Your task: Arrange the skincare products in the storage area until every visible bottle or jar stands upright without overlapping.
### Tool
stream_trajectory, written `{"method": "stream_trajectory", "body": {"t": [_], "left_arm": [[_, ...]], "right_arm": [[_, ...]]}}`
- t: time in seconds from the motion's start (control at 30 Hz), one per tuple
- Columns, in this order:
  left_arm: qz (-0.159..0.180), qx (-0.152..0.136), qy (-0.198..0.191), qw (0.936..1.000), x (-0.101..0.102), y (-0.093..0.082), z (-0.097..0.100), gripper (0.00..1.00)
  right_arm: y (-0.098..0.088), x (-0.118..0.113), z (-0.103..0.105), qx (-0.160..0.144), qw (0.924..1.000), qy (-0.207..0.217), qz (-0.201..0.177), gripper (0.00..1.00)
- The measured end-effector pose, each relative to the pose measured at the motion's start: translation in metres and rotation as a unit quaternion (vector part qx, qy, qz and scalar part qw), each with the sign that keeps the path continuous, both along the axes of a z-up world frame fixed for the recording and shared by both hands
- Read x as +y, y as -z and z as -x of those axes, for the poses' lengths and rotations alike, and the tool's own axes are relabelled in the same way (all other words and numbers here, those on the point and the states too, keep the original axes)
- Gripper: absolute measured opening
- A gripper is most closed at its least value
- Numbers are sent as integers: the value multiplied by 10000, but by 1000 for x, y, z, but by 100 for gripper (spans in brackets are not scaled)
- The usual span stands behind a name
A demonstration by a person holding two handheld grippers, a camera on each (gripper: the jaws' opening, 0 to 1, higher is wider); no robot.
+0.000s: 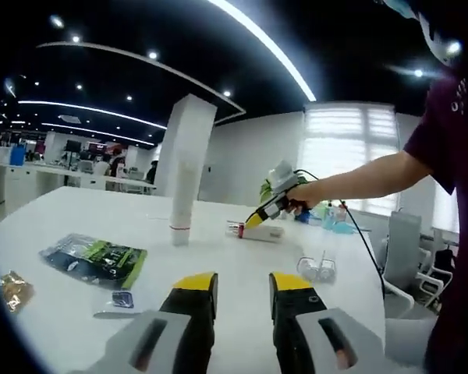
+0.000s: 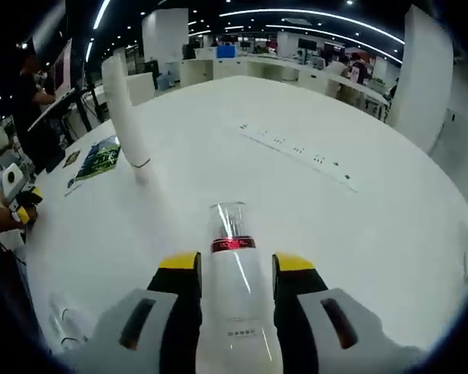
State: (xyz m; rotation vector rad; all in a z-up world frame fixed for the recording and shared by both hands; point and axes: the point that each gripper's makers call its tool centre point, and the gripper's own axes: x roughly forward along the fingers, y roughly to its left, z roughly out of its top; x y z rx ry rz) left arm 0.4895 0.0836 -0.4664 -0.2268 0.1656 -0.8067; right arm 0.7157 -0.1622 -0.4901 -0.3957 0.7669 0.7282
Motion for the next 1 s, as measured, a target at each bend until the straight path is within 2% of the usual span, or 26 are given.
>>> {"method": "stream_trajectory", "body": {"t": [0.17, 0.3, 0.43, 0.67, 0.8, 0.93, 1.0], "left_arm": [[-11, 1, -12, 10000, -1, 0, 0, 27], [-98, -47, 30, 9999, -3, 1, 1, 27], [-90, -43, 37, 9999, -3, 2, 1, 27], [-82, -53, 23, 9999, -3, 1, 1, 27], [-97, -58, 18, 9999, -2, 2, 1, 27], [-100, -53, 9, 9999, -2, 2, 1, 27], [-111, -43, 18, 9999, -3, 2, 1, 27]], "right_arm": [[8, 5, -3, 226, 9997, -27, 124, 29], [15, 6, -7, 301, 9986, -199, 397, 28], [19, 4, -12, 308, 9973, -366, 556, 28], [18, 6, -6, 247, 9958, -565, 682, 27], [17, 3, -8, 274, 9964, -455, 656, 25], [8, 7, -7, 257, 9986, -369, 279, 25], [-4, 9, -4, 141, 9994, -278, 163, 25]]}}
